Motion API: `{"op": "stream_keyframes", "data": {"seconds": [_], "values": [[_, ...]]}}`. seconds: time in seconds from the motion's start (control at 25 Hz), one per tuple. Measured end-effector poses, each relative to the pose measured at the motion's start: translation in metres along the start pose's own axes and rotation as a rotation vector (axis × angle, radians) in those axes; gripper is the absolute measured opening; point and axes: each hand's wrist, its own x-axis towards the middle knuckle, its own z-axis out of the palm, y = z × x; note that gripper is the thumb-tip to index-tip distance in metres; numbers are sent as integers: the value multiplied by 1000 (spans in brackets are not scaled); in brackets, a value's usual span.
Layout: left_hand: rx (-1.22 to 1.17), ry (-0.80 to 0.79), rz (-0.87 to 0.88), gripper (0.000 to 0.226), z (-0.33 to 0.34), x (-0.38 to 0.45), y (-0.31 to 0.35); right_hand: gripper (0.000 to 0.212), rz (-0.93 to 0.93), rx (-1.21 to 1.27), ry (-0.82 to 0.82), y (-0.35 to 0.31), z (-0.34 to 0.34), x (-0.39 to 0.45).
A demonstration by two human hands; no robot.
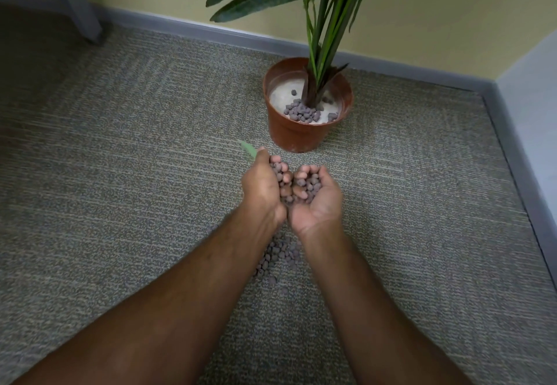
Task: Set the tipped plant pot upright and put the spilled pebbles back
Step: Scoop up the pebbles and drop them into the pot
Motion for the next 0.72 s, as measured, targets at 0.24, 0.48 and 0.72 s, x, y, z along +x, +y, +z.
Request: {"op": "stream_keyframes", "data": {"seconds": [0.24,0.48,0.72], "values": [[-30,-47,44,50,60,17,37,35,-127,-46,-42,-26,66,13],[-87,-8,-2,38,109,28,74,27,-168,-12,37,-49,125,30],[105,39,-39,25,118,50,73,29,-110,-151,208,-56,129,48]]}}
